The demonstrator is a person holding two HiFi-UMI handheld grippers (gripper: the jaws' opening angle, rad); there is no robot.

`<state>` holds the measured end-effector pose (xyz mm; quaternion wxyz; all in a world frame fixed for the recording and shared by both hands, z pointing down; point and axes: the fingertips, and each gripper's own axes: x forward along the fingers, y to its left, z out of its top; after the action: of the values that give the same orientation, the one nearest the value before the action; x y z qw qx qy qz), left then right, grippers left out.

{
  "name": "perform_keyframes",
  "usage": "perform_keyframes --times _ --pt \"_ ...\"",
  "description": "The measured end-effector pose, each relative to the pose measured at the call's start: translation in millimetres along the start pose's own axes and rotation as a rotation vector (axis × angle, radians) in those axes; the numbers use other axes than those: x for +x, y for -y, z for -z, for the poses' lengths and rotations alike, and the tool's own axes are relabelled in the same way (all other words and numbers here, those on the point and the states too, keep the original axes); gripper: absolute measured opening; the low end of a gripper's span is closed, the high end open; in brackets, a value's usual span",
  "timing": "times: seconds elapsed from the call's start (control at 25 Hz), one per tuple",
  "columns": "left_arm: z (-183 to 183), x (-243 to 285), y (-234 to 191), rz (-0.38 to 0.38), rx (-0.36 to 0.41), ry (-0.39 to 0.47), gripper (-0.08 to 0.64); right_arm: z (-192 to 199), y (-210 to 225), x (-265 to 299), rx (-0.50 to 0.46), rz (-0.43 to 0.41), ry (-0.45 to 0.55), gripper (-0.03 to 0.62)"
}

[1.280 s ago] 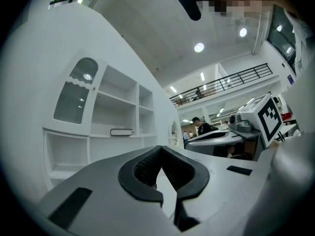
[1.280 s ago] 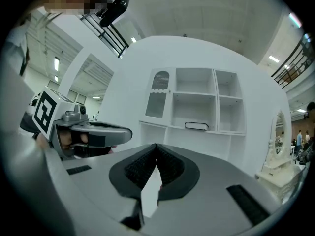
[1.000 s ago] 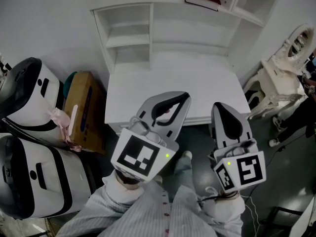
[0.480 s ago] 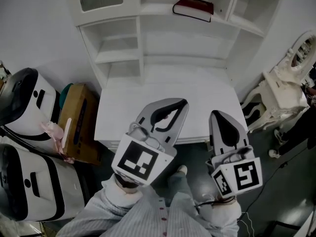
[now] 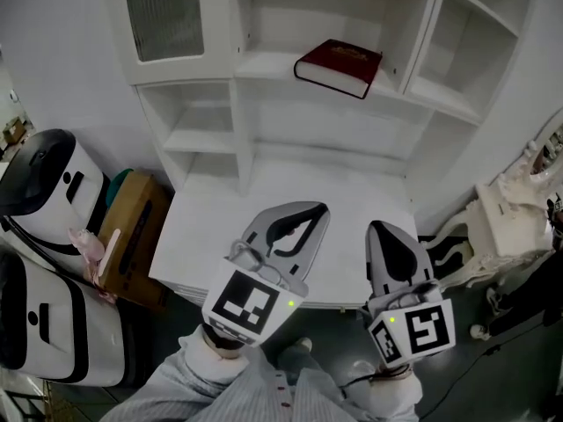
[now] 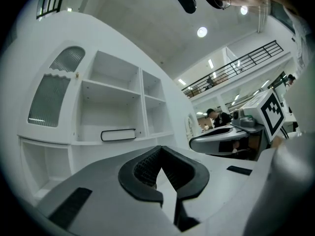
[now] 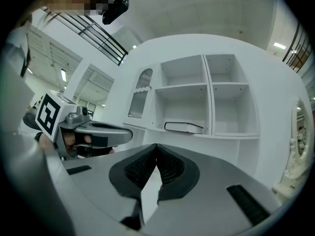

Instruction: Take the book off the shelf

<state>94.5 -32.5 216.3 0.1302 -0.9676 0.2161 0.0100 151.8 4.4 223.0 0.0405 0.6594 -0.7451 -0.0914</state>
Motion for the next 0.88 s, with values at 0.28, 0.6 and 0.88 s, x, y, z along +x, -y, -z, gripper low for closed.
perform_keyframes --times 0.28,0.6,0.88 --pt "4 39 -3 -0.098 0.001 -0.04 0.011 7 40 14 -0.032 -0.101 -0.005 0.014" --pt "14 65 -9 -0.12 0.019 -0.084 0.011 19 57 33 -0.018 -0.15 -0.009 0.014" --pt "20 92 -38 -0.128 0.037 -0.085 0.011 29 73 66 -0.026 -0.159 -0.026 0.014"
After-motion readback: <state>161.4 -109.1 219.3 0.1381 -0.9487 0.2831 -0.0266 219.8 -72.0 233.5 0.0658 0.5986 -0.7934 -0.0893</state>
